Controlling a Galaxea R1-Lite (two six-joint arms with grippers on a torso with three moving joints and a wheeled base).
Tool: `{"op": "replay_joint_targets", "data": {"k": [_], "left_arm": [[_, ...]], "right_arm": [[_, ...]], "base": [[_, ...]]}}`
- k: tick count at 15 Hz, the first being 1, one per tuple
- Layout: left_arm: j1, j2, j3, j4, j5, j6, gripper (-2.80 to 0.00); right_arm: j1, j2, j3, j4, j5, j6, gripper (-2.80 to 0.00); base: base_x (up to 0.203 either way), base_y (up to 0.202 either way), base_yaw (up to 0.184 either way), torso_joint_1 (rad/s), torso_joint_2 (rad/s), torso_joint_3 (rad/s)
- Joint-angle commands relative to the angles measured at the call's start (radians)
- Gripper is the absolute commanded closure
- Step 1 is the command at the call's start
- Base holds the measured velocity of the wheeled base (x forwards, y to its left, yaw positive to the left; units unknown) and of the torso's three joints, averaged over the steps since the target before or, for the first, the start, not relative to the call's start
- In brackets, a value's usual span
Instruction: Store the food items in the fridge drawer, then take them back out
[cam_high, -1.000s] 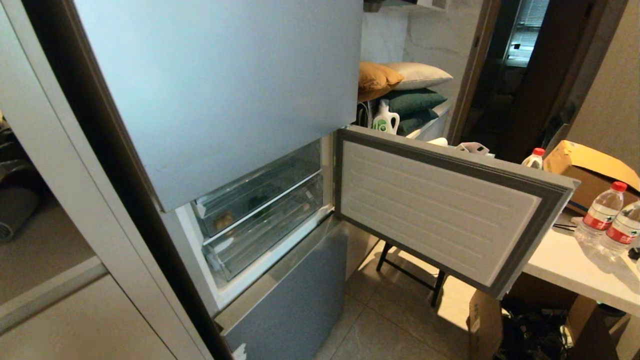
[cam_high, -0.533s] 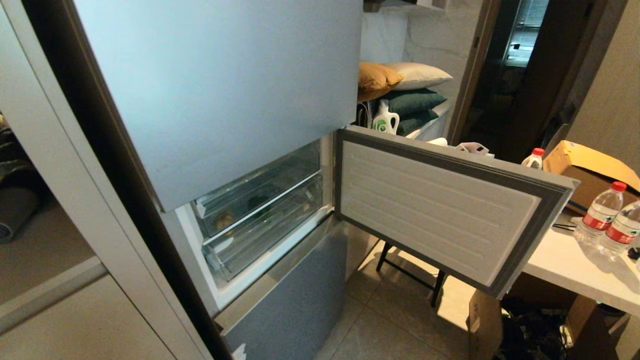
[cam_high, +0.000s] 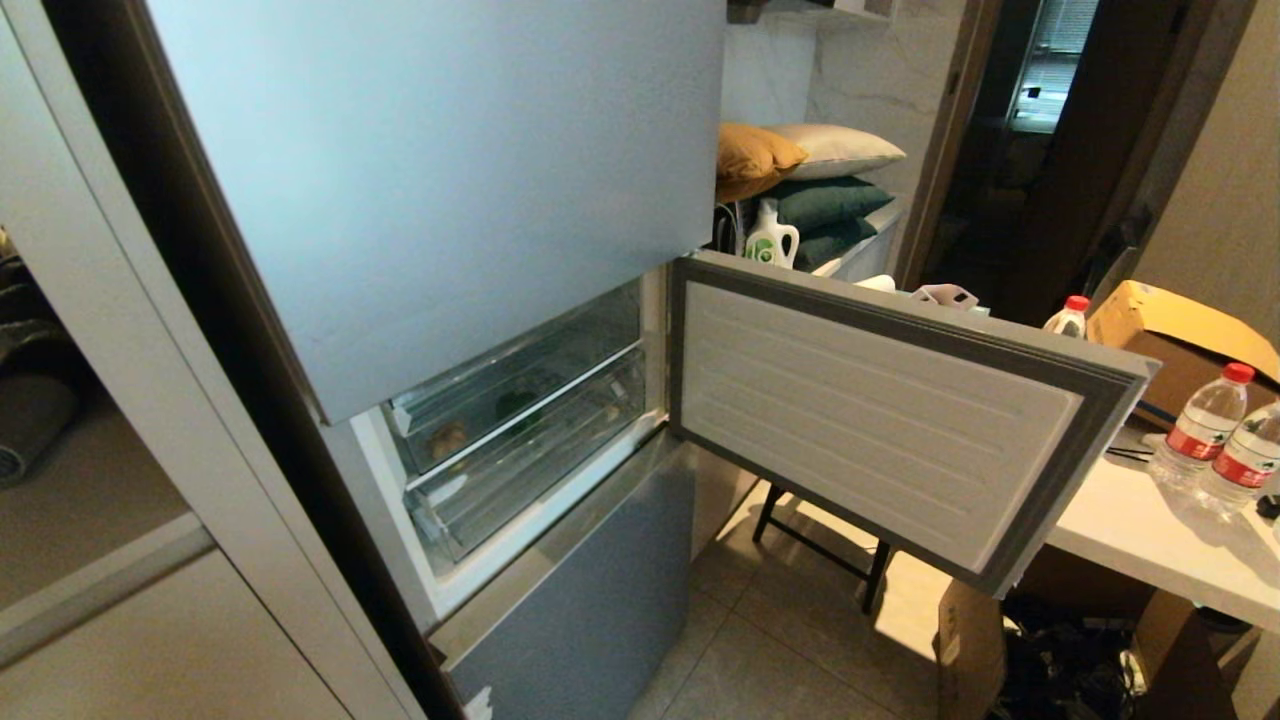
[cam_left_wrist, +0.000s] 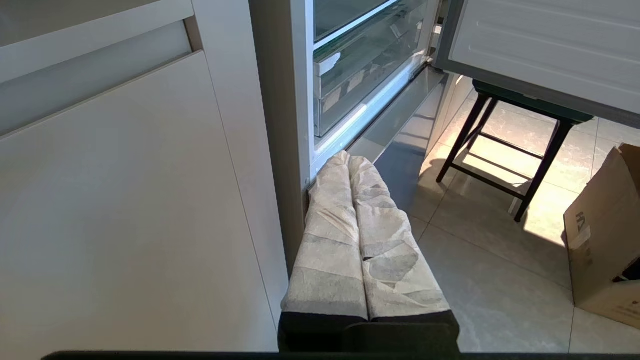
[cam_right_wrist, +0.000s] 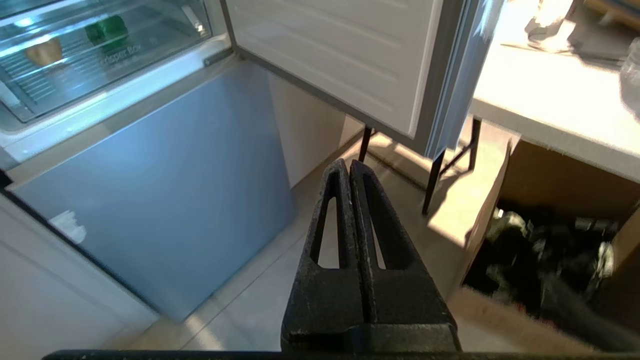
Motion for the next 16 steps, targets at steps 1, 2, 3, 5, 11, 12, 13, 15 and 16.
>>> {"op": "replay_joint_targets", "data": {"k": [1,2,3,5,11,12,13,15,16], "left_arm": [[0.0,0.0,0.001,0.001,0.0,0.0,0.0],[0.0,0.0,0.0,0.001,0.0,0.0,0.0],[0.0,0.0,0.0,0.001,0.0,0.0,0.0],[0.0,0.0,0.001,0.001,0.0,0.0,0.0],[-0.001,0.0,0.001,0.001,0.0,0.0,0.0],[0.0,0.0,0.0,0.001,0.0,0.0,0.0],[0.0,0.0,0.0,0.001,0.0,0.0,0.0],[0.0,0.0,0.001,-0.001,0.0,0.0,0.0],[0.0,0.0,0.001,0.001,0.0,0.0,0.0]], "right_arm": [[0.0,-0.086,0.03,0.001,0.003,-0.005,0.0],[0.0,-0.086,0.032,0.001,0.008,-0.007,0.0],[0.0,-0.086,0.032,0.001,0.023,-0.001,0.0],[0.0,-0.086,0.032,-0.001,0.032,-0.014,0.0],[0.0,-0.086,0.036,-0.002,0.007,0.021,0.0],[0.0,-0.086,0.039,-0.003,0.0,0.052,0.0],[0.0,-0.086,0.04,-0.004,-0.001,0.06,0.0],[0.0,-0.086,0.04,-0.004,-0.001,0.055,0.0],[0.0,-0.086,0.039,-0.004,-0.003,0.051,0.0]], "base": [[0.0,0.0,0.0,0.0,0.0,0.0],[0.0,0.0,0.0,0.0,0.0,0.0],[0.0,0.0,0.0,0.0,0.0,0.0],[0.0,0.0,0.0,0.0,0.0,0.0],[0.0,0.0,0.0,0.0,0.0,0.0],[0.0,0.0,0.0,0.0,0.0,0.0],[0.0,0.0,0.0,0.0,0.0,0.0],[0.0,0.0,0.0,0.0,0.0,0.0],[0.0,0.0,0.0,0.0,0.0,0.0]]}}
